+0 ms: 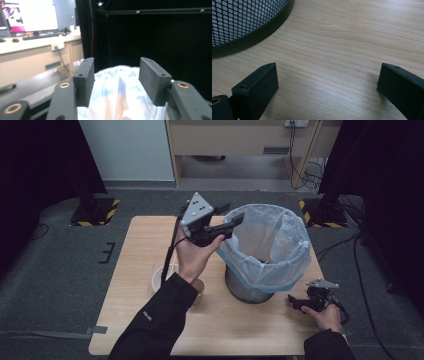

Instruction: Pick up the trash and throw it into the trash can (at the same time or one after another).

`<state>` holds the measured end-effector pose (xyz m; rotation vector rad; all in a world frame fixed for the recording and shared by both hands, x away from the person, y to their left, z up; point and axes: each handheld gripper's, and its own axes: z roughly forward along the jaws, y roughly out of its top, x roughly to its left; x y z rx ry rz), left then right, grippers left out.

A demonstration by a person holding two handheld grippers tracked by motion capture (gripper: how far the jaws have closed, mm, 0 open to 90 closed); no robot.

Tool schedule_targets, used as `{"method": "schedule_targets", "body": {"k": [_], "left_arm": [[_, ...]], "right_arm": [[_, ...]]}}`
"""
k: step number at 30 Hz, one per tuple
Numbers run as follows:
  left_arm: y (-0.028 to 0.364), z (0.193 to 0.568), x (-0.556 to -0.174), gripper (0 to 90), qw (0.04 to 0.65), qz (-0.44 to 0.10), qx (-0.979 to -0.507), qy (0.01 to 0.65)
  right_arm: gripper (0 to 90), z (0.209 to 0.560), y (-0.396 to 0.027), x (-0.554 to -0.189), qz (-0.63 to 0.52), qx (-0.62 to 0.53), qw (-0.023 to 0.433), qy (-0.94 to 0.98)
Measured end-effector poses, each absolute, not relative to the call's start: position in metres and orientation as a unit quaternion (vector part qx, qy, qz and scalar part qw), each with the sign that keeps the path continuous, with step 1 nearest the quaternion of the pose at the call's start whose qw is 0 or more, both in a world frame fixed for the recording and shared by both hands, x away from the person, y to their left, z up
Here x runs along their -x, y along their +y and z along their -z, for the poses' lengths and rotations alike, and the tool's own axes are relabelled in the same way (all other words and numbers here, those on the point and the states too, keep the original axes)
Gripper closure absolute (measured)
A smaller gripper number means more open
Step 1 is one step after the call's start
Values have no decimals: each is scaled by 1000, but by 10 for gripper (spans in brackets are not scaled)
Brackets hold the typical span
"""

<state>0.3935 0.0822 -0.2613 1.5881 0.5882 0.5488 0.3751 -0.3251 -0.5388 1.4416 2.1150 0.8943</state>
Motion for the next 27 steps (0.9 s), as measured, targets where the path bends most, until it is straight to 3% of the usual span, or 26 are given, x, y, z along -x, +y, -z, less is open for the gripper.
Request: {"method": "schedule_targets", "body": {"k": [15, 27], "left_arm": [[178, 320, -360, 317, 576, -259, -704, 325], [222, 412, -362, 297, 501, -244, -715, 422]], "right_arm": [[33, 539, -324, -375, -322, -520, 212, 762], [30, 539, -324, -375, -321, -520, 212, 763]]}}
